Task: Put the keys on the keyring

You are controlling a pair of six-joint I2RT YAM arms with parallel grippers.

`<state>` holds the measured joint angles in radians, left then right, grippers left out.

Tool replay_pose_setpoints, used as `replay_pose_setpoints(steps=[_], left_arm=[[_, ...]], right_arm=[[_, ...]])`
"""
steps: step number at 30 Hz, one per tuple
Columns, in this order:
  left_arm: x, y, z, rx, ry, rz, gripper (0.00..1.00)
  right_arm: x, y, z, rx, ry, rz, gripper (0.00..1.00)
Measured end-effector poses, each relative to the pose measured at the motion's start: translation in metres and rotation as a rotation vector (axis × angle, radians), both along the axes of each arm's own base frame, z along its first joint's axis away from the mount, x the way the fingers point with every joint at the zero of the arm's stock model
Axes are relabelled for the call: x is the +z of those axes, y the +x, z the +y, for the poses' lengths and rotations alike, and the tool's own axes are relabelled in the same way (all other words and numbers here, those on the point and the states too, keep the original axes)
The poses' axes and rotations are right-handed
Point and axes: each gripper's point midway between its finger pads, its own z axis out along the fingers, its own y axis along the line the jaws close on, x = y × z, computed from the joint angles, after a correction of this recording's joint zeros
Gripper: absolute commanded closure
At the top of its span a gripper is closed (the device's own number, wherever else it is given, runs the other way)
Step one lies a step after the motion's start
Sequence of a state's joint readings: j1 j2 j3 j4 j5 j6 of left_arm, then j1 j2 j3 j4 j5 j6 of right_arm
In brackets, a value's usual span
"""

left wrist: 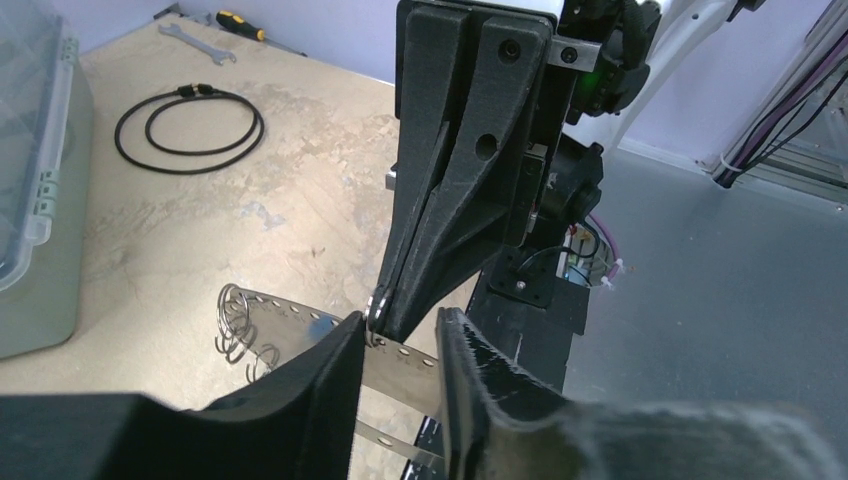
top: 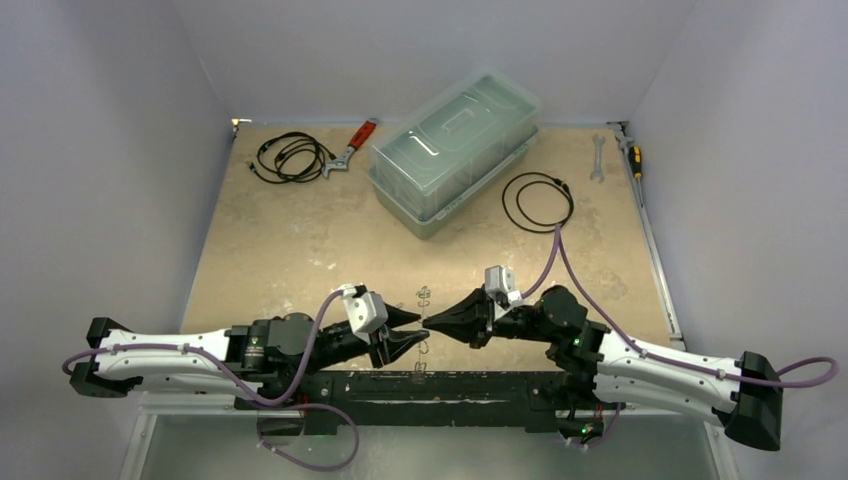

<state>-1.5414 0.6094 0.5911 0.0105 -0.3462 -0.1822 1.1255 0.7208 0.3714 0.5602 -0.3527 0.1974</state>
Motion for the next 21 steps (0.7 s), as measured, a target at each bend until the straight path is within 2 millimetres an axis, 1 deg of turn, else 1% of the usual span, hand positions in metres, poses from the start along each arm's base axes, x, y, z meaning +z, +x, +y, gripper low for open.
replay_pose_setpoints(steps=[5,10,15,18,21], left_arm=[[-0.003,0.001,0.004,0.004,0.036,0.002,0.41],[0.003,0.005,0.008,0.03,0.066,0.002,0.38],[0.022,0.013,0.004,0.08,0.13,-0.002,0.36],[0.03,0.018,0.0,0.105,0.218,-0.017,0.34],[0.026,0.021,-0.004,0.109,0.318,-0.051,0.28]], right_arm=[[-0.004,0.008,0.001,-0.037,-0.034,-0.005,1.0],[-0.008,0.015,0.002,-0.069,-0.088,-0.023,1.0],[-0.013,0.023,0.005,-0.093,-0.16,-0.048,1.0],[-0.021,0.026,0.006,-0.1,-0.207,-0.062,1.0],[-0.026,0.03,0.006,-0.113,-0.242,-0.077,1.0]])
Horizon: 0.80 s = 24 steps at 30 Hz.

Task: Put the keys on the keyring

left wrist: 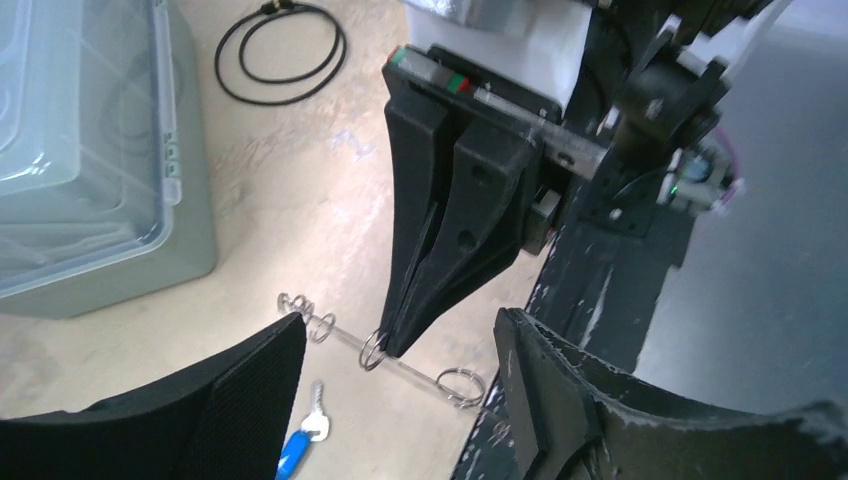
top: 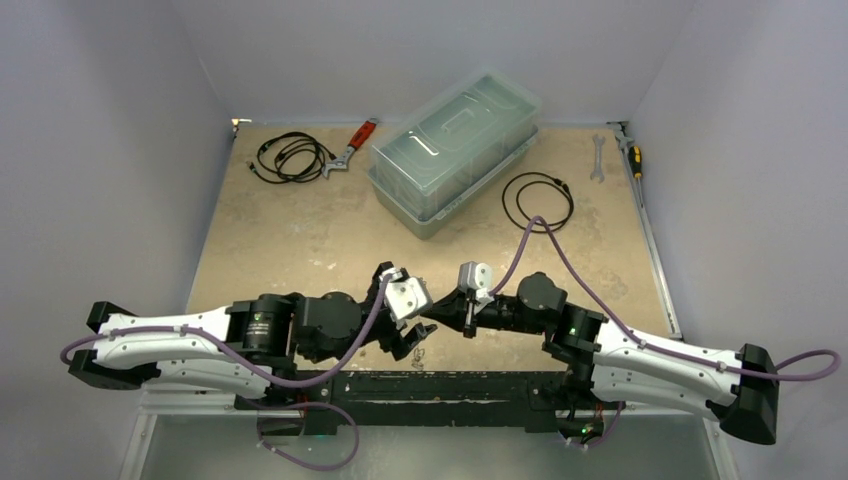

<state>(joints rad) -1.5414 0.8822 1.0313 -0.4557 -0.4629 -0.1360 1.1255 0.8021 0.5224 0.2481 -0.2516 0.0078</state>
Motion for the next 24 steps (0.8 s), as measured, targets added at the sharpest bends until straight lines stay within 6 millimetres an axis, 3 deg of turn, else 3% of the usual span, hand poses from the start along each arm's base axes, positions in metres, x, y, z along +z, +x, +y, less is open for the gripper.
replay_pose_setpoints(steps=[4,8,12,16,20,24], left_arm=[[-0.009,0.004,0.013,-0.02,0.124,-0.068,0.14],[-0.007,0.005,0.034,-0.059,0.174,-0.143,0.13],[0.005,0.006,0.054,-0.096,0.154,-0.226,0.2],[-0.013,0.006,0.069,-0.162,0.212,-0.333,0.24],[-0.046,0.005,0.069,-0.242,0.331,-0.415,0.29],[-0.054,0.001,0.066,-0.297,0.36,-0.45,0.49]], right_arm=[[-0.003,0.002,0.001,0.001,-0.021,-0.02,1.0],[-0.006,0.003,0.002,0.004,-0.034,-0.032,1.0],[-0.009,0.0,0.003,0.027,-0.045,-0.041,1.0],[-0.013,-0.001,0.005,0.042,-0.064,-0.044,1.0],[-0.019,-0.001,0.007,0.048,-0.093,-0.047,1.0],[-0.028,-0.003,0.014,0.057,-0.144,-0.054,1.0]])
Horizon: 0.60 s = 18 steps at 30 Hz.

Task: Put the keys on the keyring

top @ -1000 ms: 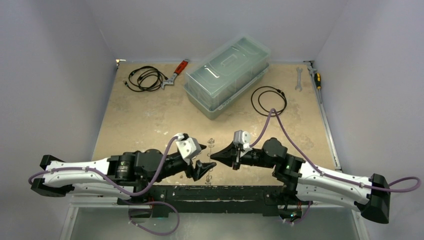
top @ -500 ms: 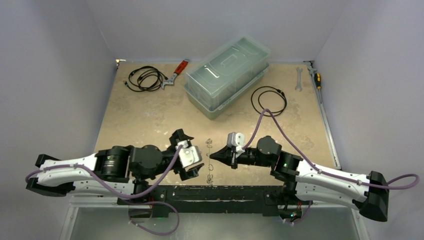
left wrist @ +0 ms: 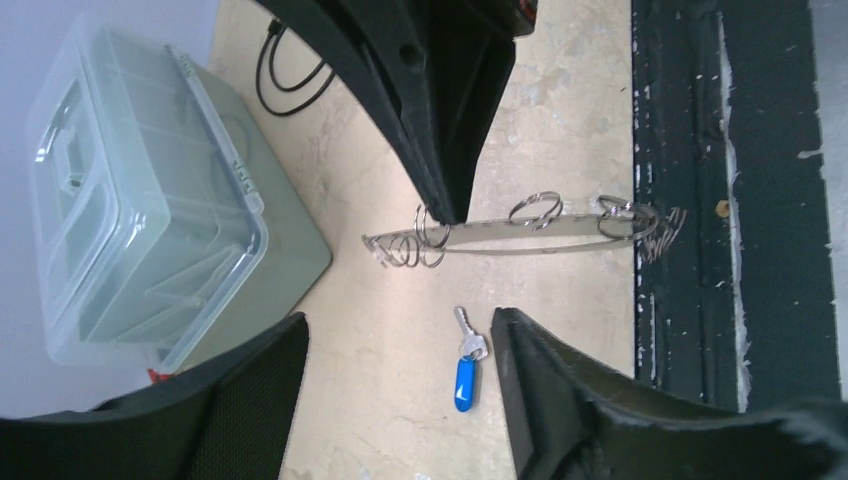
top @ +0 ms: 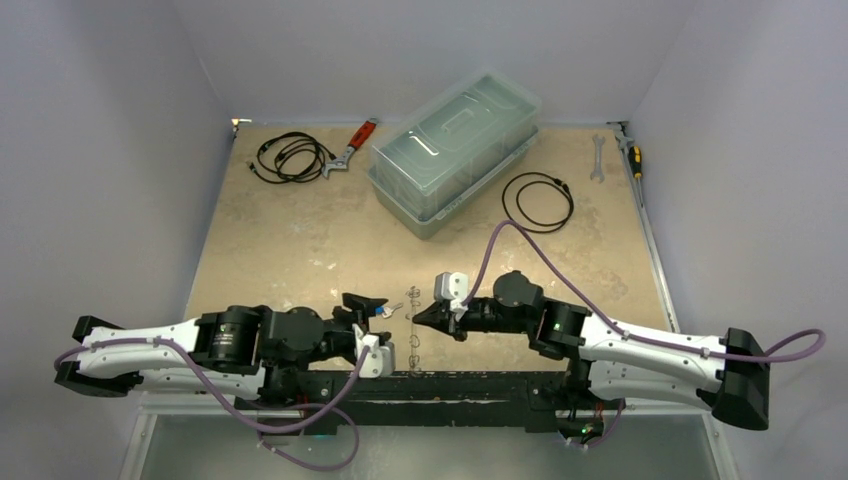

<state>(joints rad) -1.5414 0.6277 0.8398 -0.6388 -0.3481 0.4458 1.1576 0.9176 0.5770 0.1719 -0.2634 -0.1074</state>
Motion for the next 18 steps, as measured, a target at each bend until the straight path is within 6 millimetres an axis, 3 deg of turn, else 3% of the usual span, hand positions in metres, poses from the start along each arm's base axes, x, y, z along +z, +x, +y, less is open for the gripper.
replay_pose_setpoints(steps=[6,13,18], left_arm=[[0.001,-0.006,-0.008,-0.053,-0.002,-0.008,0.53],[-0.01,-0.011,-0.018,-0.083,0.041,0.014,0.41],[-0.019,-0.01,-0.027,-0.075,0.066,0.027,0.4]], right_arm=[[-0.014,-0.002,0.005,-0.006,-0.067,-0.019,1.0],[-0.016,-0.003,0.005,-0.017,-0.086,-0.041,1.0],[-0.018,-0.003,0.007,-0.024,-0.097,-0.047,1.0]])
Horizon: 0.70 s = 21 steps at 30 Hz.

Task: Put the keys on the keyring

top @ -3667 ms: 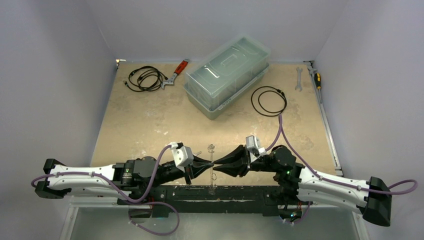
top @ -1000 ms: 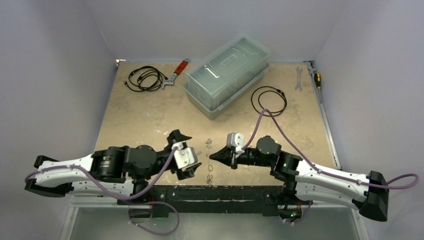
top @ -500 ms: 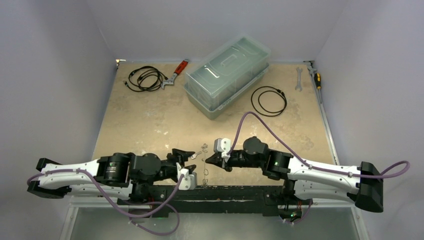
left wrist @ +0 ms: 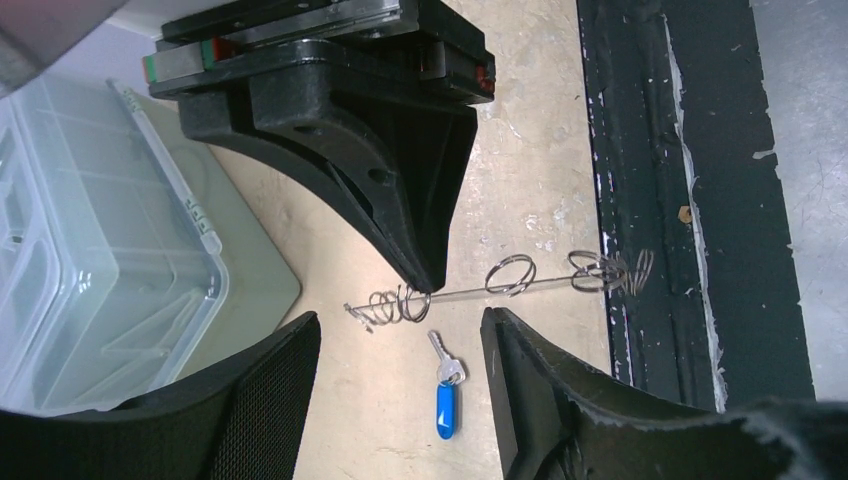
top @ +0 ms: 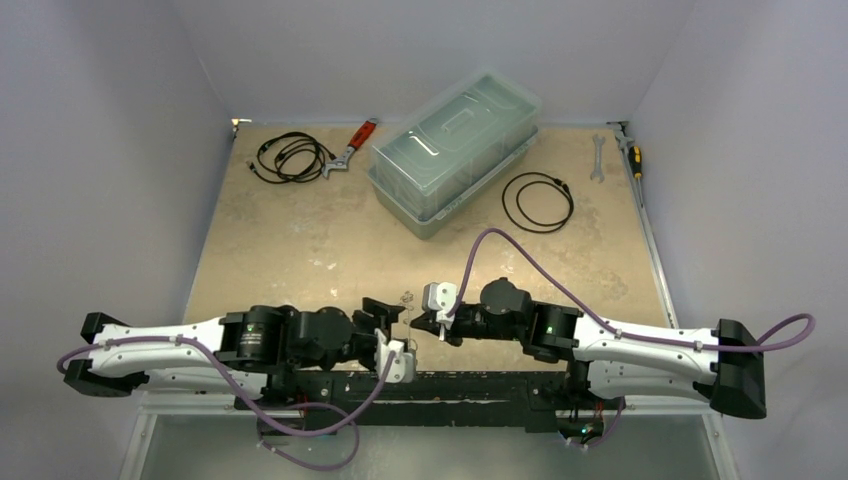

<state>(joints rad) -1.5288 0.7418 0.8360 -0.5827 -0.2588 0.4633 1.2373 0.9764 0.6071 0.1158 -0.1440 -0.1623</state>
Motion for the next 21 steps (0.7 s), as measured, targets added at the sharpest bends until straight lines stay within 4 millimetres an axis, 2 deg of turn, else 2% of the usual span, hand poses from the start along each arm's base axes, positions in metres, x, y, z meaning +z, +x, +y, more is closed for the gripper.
replay_pose_setpoints(steps=[4,7,11,21], left_arm=[[-0.014,0.017,-0.003,0.048,0.045,0.033,0.4],[-0.015,0.028,0.0,0.083,0.042,0.052,0.45],[-0.011,0.026,-0.002,0.063,0.016,0.067,0.53],[-0.022,0.023,-0.01,0.031,0.058,0.109,0.69]], right_arm=[[0.002,0.001,0.0,-0.004,0.004,-0.003,1.0],[0.005,0.0,-0.001,-0.004,0.015,-0.006,1.0],[0.007,0.0,-0.001,-0.003,0.02,-0.008,1.0],[0.007,-0.003,-0.001,0.006,0.02,-0.008,1.0]])
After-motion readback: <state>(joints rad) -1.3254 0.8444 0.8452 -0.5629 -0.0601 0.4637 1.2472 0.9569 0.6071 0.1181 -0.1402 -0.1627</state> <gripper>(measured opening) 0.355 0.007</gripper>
